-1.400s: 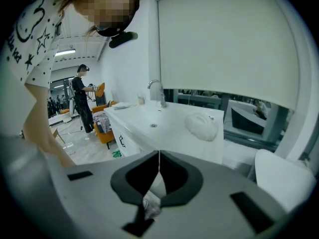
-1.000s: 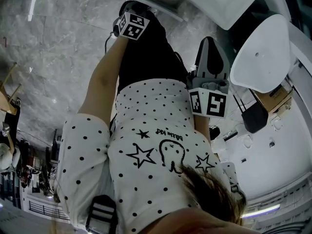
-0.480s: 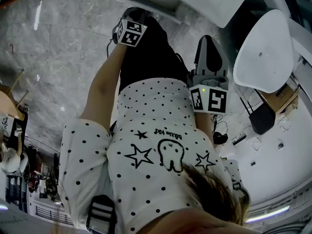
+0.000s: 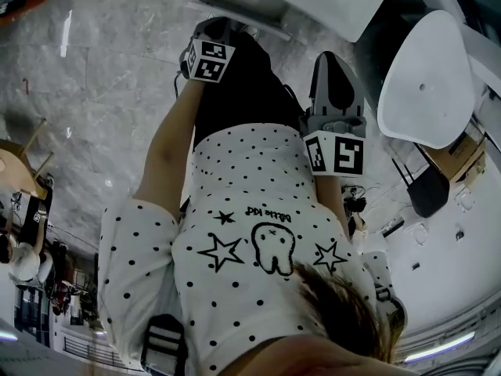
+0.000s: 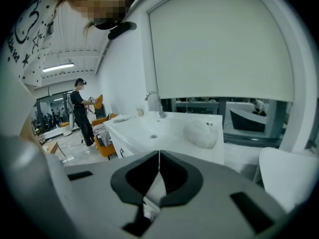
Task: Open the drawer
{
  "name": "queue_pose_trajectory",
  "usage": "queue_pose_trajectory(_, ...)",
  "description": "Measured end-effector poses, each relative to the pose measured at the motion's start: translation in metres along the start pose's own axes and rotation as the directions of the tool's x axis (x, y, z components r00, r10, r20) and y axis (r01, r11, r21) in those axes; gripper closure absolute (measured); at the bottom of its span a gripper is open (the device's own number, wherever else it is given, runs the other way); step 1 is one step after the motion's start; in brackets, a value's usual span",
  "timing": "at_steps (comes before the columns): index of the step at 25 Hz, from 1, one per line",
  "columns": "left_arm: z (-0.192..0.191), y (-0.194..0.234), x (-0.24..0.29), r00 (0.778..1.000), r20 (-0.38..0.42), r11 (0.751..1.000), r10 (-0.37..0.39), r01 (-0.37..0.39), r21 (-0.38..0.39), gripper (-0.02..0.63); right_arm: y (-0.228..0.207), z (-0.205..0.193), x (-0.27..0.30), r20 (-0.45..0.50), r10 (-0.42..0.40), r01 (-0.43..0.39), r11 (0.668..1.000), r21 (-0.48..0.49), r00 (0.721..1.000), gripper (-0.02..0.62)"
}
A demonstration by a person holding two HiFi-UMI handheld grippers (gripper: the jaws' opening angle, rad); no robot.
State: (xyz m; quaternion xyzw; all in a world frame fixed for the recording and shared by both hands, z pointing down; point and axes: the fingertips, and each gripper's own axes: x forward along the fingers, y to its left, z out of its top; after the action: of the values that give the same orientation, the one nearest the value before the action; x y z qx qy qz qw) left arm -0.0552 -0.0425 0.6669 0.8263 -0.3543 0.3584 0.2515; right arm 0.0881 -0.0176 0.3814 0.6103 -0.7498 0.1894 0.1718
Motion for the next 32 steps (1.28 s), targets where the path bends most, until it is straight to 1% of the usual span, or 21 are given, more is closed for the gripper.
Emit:
queue_pose_trajectory(2,0.011,0.005,-0.007,0.999,0.036,1.000,0.022,-0.021,-0.014,0.603,-0.001,0.003,-0.001,0.009,-0.001,0.001,1.000,-0.003,1.000,0.581)
queue_pose_trajectory(4,0.026,0.009,-0.013,0.997,0.071,0.998,0.038,-0.035,-0.050,0.603,-0.004,0.005,-0.002,0.011,-0.002,0.002,1.000,-0.006,1.000,0.581)
queue_pose_trajectory(7,0.047,0.013,-0.022,0.992,0.115,0.994,0.056,-0.044,-0.102,0.603,-0.004,0.004,-0.001,0.009,0.004,-0.004,1.000,-0.017,1.000,0.581)
queue_pose_trajectory(10,0.070,0.015,-0.034,0.984,0.164,0.991,0.069,-0.048,-0.125,0.603,-0.002,0.006,0.002,0.011,0.028,-0.028,0.999,-0.041,1.000,0.581)
queue_pose_trajectory(13,0.093,0.010,-0.050,0.978,0.199,0.993,0.065,-0.043,-0.112,0.603,-0.001,0.007,0.004,0.011,0.056,-0.055,0.996,-0.076,0.998,0.581)
queue_pose_trajectory(20,0.135,-0.001,-0.070,0.967,0.253,0.998,0.025,-0.010,-0.061,0.603,-0.012,0.006,0.009,0.002,0.027,-0.026,0.995,-0.096,1.000,0.581)
queue_pose_trajectory(24,0.148,-0.007,-0.076,0.964,0.265,0.999,0.006,0.008,-0.054,0.603,-0.017,0.010,0.008,0.013,0.013,-0.012,0.996,-0.089,1.000,0.581)
queue_pose_trajectory(27,0.159,-0.012,-0.077,0.963,0.267,0.999,-0.016,0.023,-0.025,0.603,-0.022,0.013,0.010,0.023,0.000,0.002,0.997,-0.073,1.000,0.581)
queue_pose_trajectory(32,0.177,-0.022,-0.083,0.955,0.295,0.999,-0.046,0.044,0.013,0.603,-0.027,0.014,0.011,0.026,-0.018,0.020,0.998,-0.063,0.999,0.581)
